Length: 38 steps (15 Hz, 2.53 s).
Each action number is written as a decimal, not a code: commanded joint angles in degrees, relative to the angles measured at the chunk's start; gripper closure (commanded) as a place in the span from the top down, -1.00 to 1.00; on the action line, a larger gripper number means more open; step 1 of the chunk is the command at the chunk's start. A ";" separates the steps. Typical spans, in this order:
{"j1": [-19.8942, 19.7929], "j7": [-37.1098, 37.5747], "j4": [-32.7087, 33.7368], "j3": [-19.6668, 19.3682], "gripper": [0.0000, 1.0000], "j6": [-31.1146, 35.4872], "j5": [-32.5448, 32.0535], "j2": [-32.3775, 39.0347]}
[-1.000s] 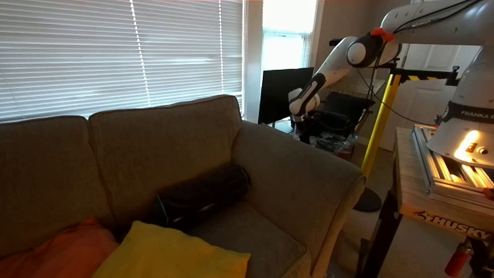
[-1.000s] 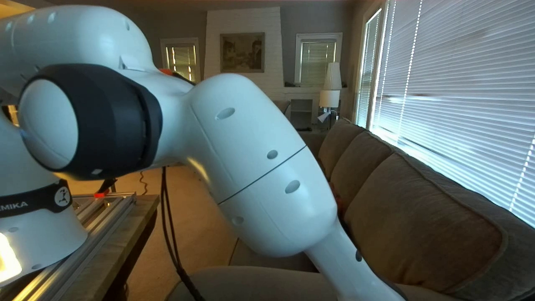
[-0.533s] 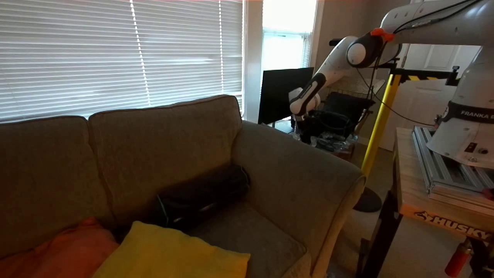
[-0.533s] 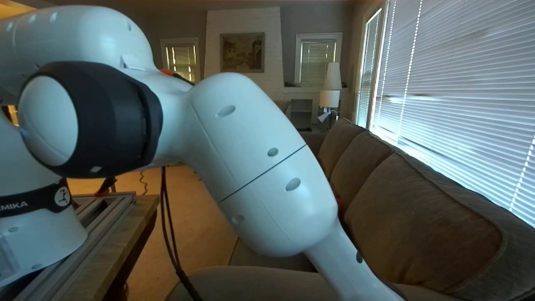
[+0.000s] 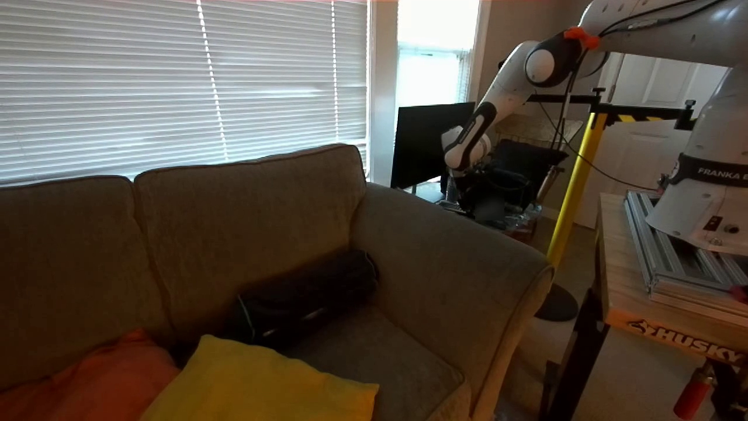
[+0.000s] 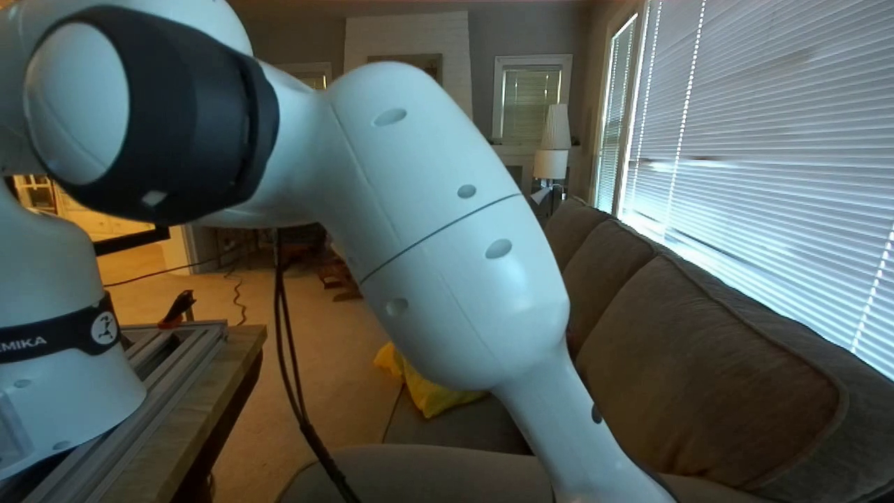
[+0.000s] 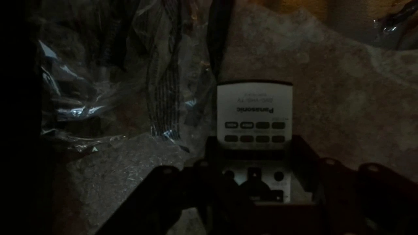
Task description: Put the remote on the sofa
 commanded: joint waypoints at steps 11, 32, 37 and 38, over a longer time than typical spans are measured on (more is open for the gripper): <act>14.19 8.94 -38.08 -7.36 -0.37 22.90 -2.93 -27.69; 17.01 3.49 -60.84 -12.03 0.13 29.67 -23.41 -54.15; 22.67 12.92 -61.46 -4.74 -0.37 17.94 -14.69 -55.93; 22.87 13.37 -60.53 -1.78 -0.37 15.41 -11.68 -56.43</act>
